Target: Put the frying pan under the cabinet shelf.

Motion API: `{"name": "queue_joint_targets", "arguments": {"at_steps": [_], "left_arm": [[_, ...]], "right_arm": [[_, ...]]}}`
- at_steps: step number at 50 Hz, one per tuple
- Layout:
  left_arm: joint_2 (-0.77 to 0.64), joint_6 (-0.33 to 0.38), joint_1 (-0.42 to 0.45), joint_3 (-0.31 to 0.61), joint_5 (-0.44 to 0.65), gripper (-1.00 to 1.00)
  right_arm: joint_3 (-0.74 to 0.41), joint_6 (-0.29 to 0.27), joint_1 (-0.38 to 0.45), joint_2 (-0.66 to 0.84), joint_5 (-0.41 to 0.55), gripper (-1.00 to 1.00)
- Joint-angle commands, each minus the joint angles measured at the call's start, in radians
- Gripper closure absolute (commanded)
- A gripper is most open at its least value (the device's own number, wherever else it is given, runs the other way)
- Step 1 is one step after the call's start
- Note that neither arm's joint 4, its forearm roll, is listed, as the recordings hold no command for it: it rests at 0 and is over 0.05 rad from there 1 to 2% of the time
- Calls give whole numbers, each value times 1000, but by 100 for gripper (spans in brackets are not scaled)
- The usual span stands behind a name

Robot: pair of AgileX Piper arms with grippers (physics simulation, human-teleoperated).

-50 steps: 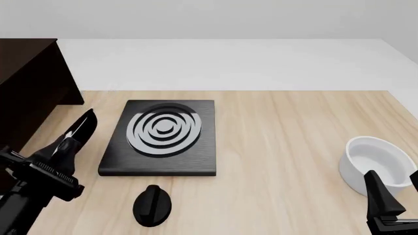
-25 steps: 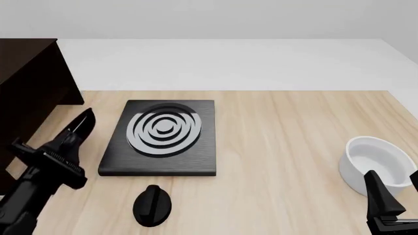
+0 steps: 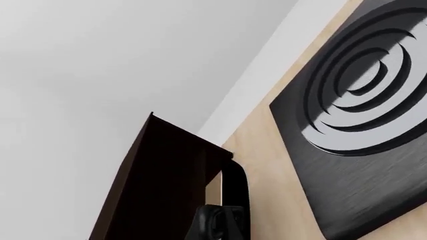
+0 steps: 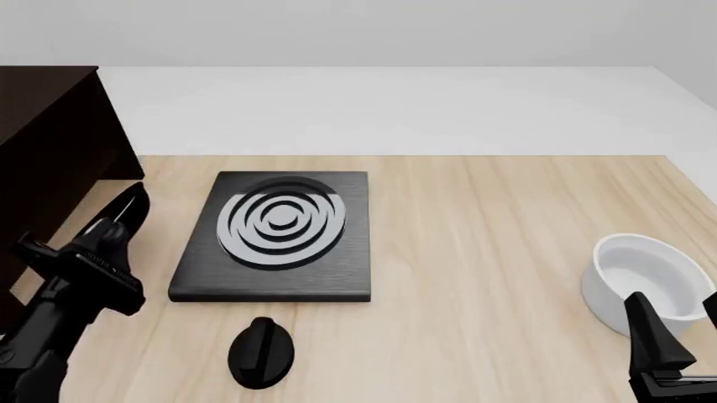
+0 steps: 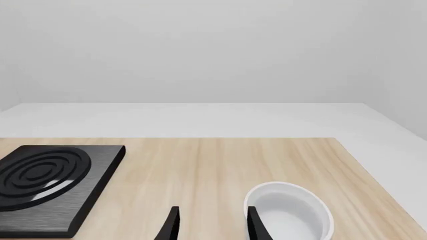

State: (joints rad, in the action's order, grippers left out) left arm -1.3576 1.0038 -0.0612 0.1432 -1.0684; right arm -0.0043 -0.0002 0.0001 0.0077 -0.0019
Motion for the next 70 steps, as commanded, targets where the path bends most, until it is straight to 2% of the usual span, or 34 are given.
{"name": "queue_joint_targets", "arguments": {"at_steps": [1,19,29,44,59,70], "left_arm": [[-65,15,-74,4,-48,100],[-104,14,-182,12,-75,100],[-155,11,-245,0,-130,100],[-242,50,-267,36,-151,100],[-258,67,-278,42,-150,100],[-251,70,-338,37,-151,100]], "right_arm": [[0,0,0,0,0,-100],[0,0,0,0,0,-100],[0,0,0,0,0,-100],[0,0,0,0,0,-100],[0,0,0,0,0,-100],[0,0,0,0,0,-100]]}}
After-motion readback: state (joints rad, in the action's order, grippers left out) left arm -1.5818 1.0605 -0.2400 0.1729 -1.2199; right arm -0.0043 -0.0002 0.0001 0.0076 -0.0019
